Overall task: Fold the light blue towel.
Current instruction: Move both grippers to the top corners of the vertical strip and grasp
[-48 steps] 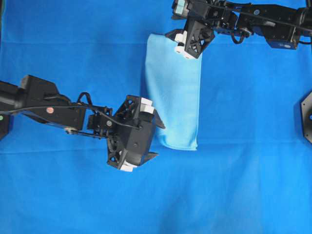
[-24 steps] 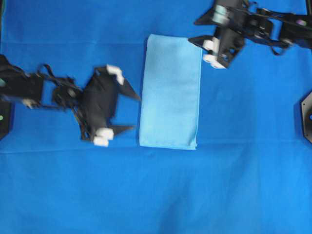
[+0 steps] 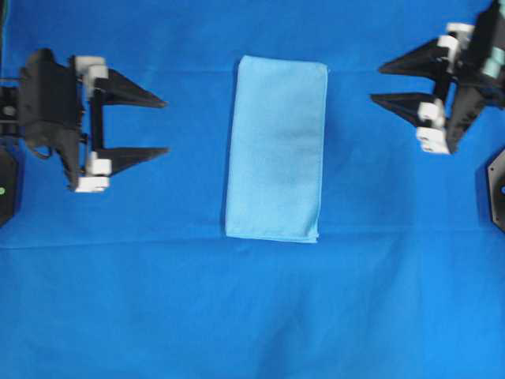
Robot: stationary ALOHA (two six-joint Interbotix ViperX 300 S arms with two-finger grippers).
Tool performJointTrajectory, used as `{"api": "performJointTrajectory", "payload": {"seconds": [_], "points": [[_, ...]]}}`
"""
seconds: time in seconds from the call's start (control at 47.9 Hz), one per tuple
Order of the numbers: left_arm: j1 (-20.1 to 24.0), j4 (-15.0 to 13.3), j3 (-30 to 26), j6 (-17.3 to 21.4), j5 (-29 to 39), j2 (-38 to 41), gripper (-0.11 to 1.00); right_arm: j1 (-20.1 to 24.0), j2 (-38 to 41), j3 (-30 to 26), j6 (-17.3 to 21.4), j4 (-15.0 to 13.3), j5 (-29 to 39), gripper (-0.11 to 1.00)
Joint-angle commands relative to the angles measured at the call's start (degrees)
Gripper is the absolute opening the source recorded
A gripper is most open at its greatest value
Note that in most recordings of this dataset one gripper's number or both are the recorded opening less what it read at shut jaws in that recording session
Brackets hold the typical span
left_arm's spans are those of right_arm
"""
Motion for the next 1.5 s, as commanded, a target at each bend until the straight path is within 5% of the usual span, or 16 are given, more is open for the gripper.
{"api": "performJointTrajectory", "payload": {"seconds": [0.0,0.918,1.482], "points": [[0.35,-0.18,1.23,-1.14,-1.58,-1.76,0.76,0.35,-0.97,1.41,1.05,0.18,-0.97,0.59],[2.55,-0.18,-0.97,-2.81,-2.72,3.6,0.76,0.26,2.64,-1.67,3.25,0.18,1.05,0.59],[15.21,-0.09,-19.6,0.53,-2.46,32.08,0.76,-9.84,33.13,-18.72,2.37,-7.12,5.89,0.59]]}}
